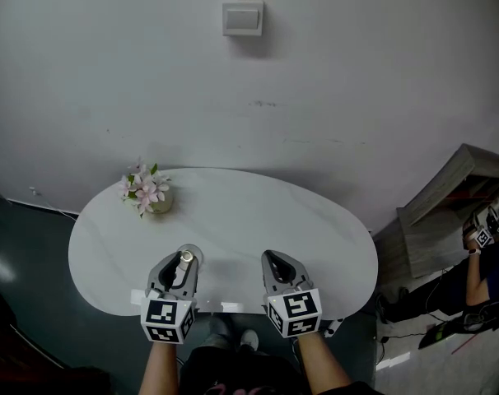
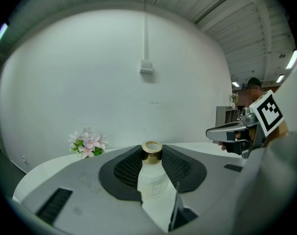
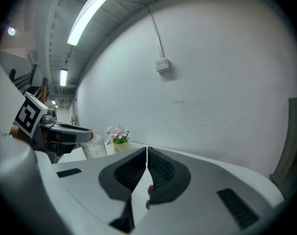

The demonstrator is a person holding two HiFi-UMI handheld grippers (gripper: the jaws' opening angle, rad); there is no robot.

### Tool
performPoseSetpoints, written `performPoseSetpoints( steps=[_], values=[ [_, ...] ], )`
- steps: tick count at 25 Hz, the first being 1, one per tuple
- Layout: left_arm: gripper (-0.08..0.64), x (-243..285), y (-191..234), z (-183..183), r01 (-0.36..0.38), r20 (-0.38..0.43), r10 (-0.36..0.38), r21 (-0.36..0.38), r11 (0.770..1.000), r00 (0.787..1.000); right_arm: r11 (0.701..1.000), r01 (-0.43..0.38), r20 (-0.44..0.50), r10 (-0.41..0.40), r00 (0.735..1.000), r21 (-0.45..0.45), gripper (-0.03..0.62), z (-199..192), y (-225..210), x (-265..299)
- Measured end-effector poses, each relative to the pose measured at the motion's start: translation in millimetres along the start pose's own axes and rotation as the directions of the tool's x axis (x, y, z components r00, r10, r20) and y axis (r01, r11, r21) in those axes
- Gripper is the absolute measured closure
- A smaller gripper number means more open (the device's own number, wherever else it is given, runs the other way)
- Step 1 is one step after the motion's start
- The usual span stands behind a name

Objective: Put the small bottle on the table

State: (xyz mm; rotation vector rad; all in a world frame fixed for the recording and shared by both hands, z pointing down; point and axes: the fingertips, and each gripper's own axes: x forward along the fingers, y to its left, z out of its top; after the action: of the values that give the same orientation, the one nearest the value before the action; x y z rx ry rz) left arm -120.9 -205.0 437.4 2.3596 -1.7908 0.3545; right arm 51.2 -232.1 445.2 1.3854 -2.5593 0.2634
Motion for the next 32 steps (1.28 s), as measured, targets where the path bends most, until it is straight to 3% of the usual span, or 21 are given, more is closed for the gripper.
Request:
performPoseSetpoints(
  steps=[17, 32],
  values=[
    [0.433, 48.6, 11.6, -18.4, 0.019, -0.056, -0.021, -0.027, 0.999, 0.998, 1.000, 0.001, -0.066, -0.001, 0.998, 0.001, 0.525, -8.3, -17.0, 40.3],
    [0.433, 75.3, 17.8, -55.9, 0.049, -0.149, -0.057, -0.054, 0.997, 0.987, 0.999, -0.012, -0.167, 0.018, 0.986, 0.034, 0.525, -41.8, -13.5, 67.9]
  ],
)
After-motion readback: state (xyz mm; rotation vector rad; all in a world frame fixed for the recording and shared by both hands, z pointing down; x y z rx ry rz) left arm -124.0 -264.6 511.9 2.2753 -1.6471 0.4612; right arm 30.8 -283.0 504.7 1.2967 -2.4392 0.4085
